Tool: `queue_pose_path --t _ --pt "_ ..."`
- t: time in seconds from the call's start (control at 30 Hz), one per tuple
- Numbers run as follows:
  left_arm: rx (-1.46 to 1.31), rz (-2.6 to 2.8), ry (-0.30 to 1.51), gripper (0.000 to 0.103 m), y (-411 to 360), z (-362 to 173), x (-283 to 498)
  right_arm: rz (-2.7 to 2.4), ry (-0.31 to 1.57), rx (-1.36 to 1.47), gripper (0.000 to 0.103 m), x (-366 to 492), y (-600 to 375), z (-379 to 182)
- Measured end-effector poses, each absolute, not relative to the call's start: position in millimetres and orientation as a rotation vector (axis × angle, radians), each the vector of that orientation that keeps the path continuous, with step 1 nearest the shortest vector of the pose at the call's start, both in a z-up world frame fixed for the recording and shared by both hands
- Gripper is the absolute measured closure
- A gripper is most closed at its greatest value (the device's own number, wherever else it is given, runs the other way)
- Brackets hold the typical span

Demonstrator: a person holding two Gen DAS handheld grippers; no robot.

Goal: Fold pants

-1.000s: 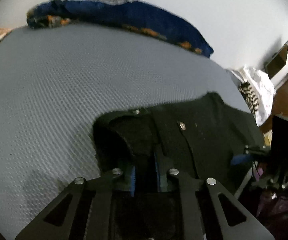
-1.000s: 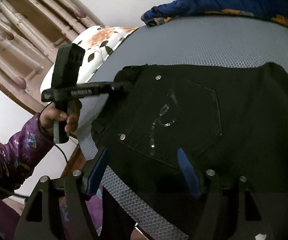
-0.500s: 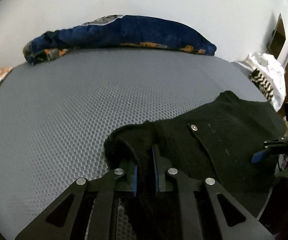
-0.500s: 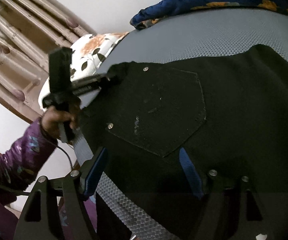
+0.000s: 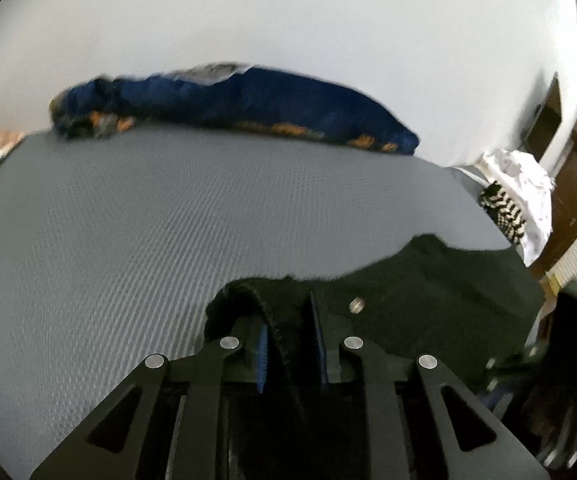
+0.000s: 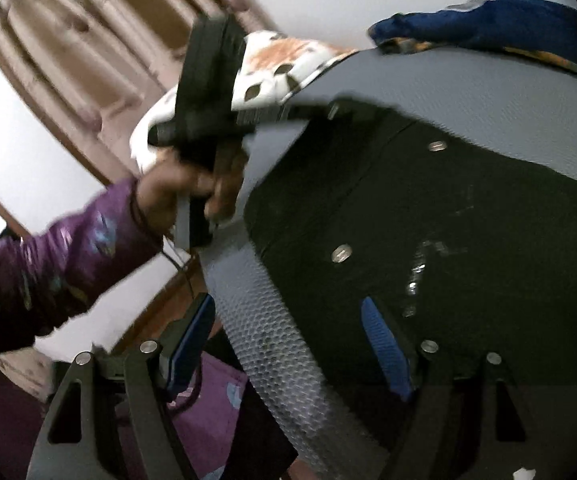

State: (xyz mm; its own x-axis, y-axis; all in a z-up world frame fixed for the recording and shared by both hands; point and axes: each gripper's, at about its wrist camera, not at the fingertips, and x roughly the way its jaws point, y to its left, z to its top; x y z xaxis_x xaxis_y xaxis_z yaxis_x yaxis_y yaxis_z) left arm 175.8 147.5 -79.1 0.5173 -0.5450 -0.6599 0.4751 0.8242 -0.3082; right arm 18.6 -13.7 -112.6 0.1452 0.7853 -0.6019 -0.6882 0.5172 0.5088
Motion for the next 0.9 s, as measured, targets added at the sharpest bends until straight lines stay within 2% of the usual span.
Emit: queue_pose_path --t 0.2,0.23,0.3,0.4,0.47,0.53,0.6,0.7,0.9 --pt "0.058 -0.616 0.702 0.086 129 -56 172 1.051 0.903 0.082 0.029 12 -5 -114" --pt "0.129 -0.591 0.697 0.086 127 -68 171 1.051 0.908 0.089 0.029 14 -5 -117" --pt "0.187 -0.538 0.816 0.084 130 -106 179 1.054 0.945 0.104 0.029 18 0 -125" --pt "0.020 -0.568 0.836 0.068 156 -123 182 1.065 0.950 0.114 0.029 18 1 -123" --pt "-0.099 -0.554 0.843 0.042 175 -121 187 1.068 0.957 0.125 0.029 24 1 -124" --pt "-0.214 -0.556 0.863 0.035 190 -123 192 1.068 0.961 0.137 0.029 27 2 -123" --pt "-0.340 -0.568 0.897 0.035 205 -121 192 1.067 0.962 0.139 0.029 31 3 -124" --pt "-0.390 -0.533 0.831 0.035 224 -102 176 1.072 0.967 0.174 0.029 36 2 -123" --pt "-0.297 -0.456 0.790 0.033 230 -73 123 1.095 1.010 0.259 0.028 55 2 -131"
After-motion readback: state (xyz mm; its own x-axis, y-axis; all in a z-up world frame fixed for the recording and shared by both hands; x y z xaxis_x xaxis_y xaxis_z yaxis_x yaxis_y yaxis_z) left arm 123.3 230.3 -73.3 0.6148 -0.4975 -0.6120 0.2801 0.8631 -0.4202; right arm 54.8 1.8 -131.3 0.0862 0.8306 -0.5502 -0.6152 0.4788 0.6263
